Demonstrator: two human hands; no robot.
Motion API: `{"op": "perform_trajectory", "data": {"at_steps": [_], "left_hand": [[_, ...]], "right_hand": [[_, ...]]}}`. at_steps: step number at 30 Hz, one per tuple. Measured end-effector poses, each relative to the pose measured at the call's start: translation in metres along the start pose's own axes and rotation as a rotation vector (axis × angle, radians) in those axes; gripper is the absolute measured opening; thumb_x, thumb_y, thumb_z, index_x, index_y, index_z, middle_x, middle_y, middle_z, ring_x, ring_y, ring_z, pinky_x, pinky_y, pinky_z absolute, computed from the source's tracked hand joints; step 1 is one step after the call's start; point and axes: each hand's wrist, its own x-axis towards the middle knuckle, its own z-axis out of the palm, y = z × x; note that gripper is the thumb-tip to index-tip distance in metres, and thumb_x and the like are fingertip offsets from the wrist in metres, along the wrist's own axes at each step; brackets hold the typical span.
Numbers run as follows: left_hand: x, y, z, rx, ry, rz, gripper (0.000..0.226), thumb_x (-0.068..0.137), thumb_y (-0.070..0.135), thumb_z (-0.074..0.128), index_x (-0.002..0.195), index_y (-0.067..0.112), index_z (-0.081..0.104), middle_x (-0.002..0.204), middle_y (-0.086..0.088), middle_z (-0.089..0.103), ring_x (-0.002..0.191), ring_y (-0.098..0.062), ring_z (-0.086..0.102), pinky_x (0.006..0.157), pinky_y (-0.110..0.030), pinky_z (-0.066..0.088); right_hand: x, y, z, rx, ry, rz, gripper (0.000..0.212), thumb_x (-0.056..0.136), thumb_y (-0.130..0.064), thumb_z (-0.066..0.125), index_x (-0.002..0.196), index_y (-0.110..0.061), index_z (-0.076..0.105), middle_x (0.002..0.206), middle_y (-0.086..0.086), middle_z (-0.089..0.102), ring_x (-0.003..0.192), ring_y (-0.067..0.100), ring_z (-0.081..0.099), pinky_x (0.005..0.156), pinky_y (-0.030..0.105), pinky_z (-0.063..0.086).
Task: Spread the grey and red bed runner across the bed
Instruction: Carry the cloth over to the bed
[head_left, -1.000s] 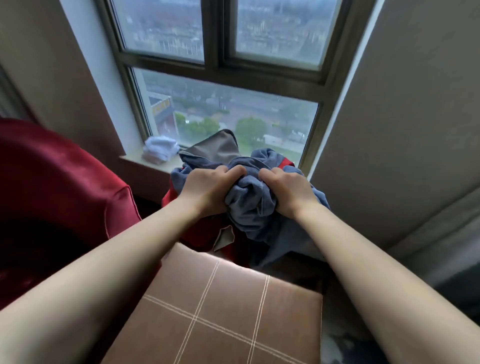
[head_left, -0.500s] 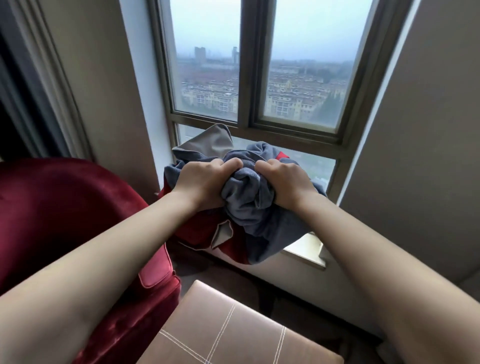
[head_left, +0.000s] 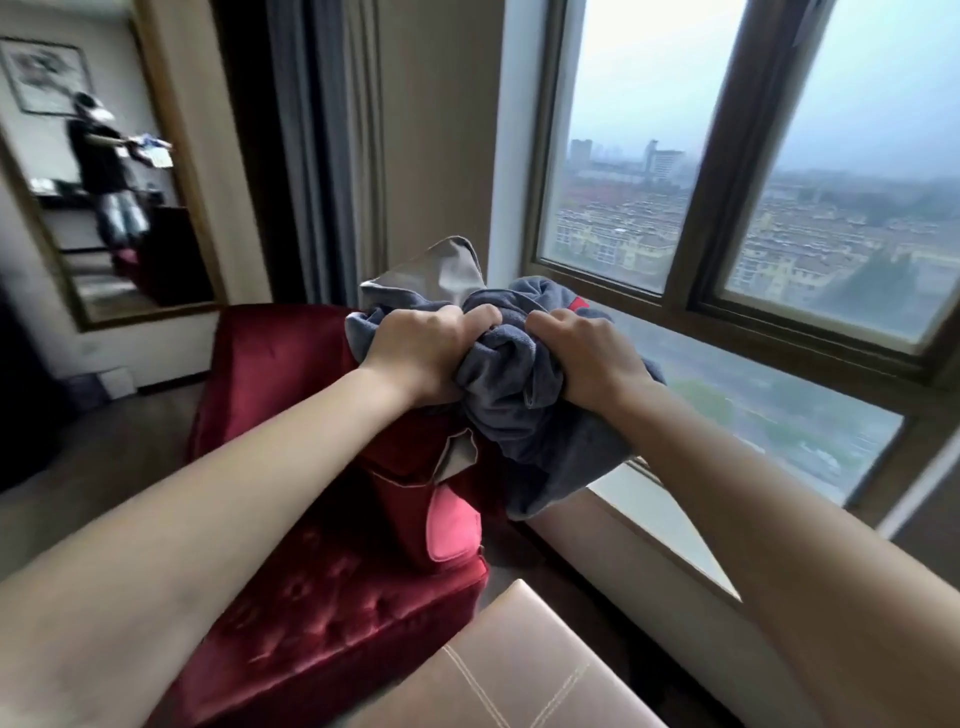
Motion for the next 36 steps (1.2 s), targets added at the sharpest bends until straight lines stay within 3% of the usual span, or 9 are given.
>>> {"op": "perform_trajectory", "data": {"at_steps": [14, 19, 23, 28, 36], "left_hand": [[-0.2, -0.235, -0.121, 0.346, -0.117, -0.318, 0.061, 0.068, 0.051, 0.065, 0.123, 0.029, 0.048, 0.094, -0.004, 0.067, 0.077, -0.03, 0.068, 0.055, -0.032, 0.042], [-0.286, -0.296, -0.174, 0.477, -0.131, -0.445, 0.059, 0.063, 0.052, 0.066, 0.114, 0.028, 0.047, 0.083, -0.003, 0.066, 0.067, -0.03, 0.067, 0.048, -0.028, 0.032], [-0.353, -0.329, -0.213, 0.566, -0.178, -0.581, 0.057, 0.06, 0.047, 0.066, 0.109, 0.028, 0.041, 0.078, -0.001, 0.064, 0.06, -0.028, 0.065, 0.045, -0.026, 0.032], [-0.43, -0.356, -0.265, 0.74, -0.229, -0.742, 0.064, 0.054, 0.04, 0.07, 0.112, 0.027, 0.048, 0.075, 0.001, 0.064, 0.056, -0.027, 0.063, 0.043, -0.024, 0.027], [-0.521, -0.347, -0.338, 0.949, -0.338, -1.041, 0.064, 0.058, 0.035, 0.069, 0.116, 0.025, 0.047, 0.08, 0.0, 0.064, 0.057, -0.029, 0.062, 0.042, -0.024, 0.027]], "right_hand": [[0.124, -0.301, -0.014, 0.247, 0.114, -0.388, 0.026, 0.087, -0.031, 0.054, 0.109, -0.018, 0.048, 0.103, 0.009, 0.06, 0.091, 0.033, 0.064, 0.071, 0.043, 0.052], [0.149, -0.418, -0.029, 0.313, 0.153, -0.556, 0.028, 0.088, -0.028, 0.055, 0.113, -0.017, 0.048, 0.104, 0.009, 0.059, 0.095, 0.033, 0.062, 0.074, 0.044, 0.052], [0.159, -0.507, -0.041, 0.382, 0.172, -0.698, 0.03, 0.086, -0.026, 0.058, 0.113, -0.017, 0.047, 0.103, 0.01, 0.059, 0.095, 0.033, 0.061, 0.072, 0.044, 0.052], [0.168, -0.615, -0.058, 0.459, 0.215, -0.9, 0.031, 0.084, -0.022, 0.06, 0.112, -0.017, 0.047, 0.1, 0.009, 0.057, 0.092, 0.034, 0.06, 0.068, 0.042, 0.051], [0.154, -0.75, -0.097, 0.62, 0.33, -1.246, 0.034, 0.084, -0.021, 0.059, 0.116, -0.015, 0.047, 0.099, 0.011, 0.056, 0.093, 0.036, 0.058, 0.066, 0.04, 0.05]]}}
